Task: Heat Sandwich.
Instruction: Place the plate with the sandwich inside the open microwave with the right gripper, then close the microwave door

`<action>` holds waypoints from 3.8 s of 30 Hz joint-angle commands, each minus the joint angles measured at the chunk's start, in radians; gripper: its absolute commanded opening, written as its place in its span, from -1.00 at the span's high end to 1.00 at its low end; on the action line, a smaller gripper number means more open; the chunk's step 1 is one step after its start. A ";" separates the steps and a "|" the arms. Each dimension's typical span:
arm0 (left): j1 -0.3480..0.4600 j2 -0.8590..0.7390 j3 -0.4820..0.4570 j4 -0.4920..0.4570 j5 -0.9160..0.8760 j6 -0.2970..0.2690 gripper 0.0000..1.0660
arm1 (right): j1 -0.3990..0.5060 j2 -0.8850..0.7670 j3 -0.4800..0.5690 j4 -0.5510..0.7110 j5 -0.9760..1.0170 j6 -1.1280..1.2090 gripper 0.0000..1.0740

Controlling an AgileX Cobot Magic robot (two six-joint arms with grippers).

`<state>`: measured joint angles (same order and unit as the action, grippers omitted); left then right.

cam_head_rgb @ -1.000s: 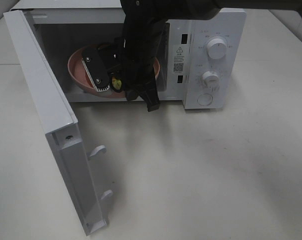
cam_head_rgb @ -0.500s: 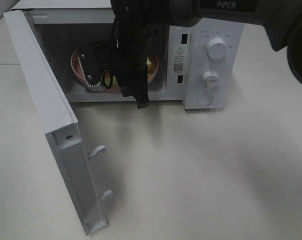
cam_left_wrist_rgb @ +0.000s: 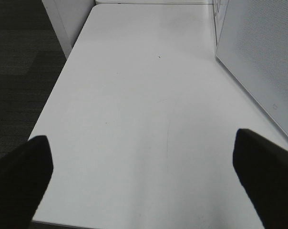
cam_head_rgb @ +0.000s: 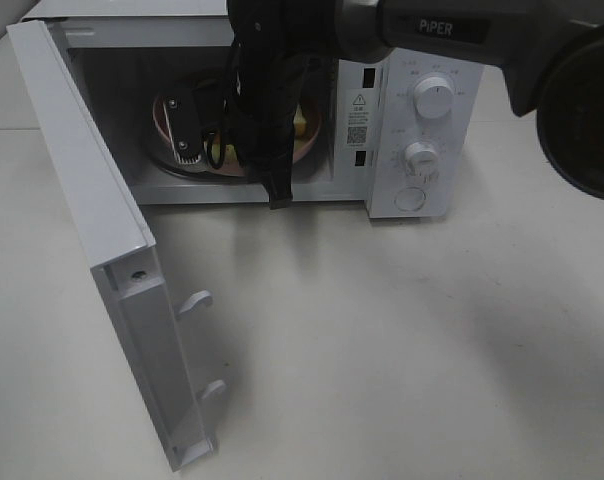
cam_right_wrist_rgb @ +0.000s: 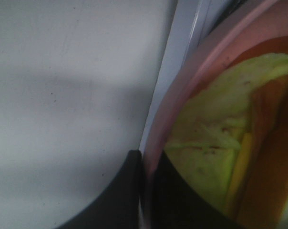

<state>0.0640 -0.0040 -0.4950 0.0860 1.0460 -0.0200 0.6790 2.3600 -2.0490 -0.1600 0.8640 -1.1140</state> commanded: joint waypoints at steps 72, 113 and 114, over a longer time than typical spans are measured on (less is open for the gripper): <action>0.004 -0.029 0.003 0.001 -0.011 0.001 -0.83 | 0.001 -0.310 0.547 -0.020 -0.430 0.200 -0.42; 0.004 -0.029 0.003 0.001 -0.011 0.001 -0.83 | 0.001 -0.870 1.120 -0.018 -0.471 0.650 -0.42; 0.004 -0.029 0.003 0.001 -0.011 0.001 -0.83 | 0.001 -0.885 1.135 -0.018 -0.470 0.669 -0.42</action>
<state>0.0640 -0.0040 -0.4950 0.0860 1.0460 -0.0200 0.6790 1.5180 -0.9510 -0.1770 0.3940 -0.5100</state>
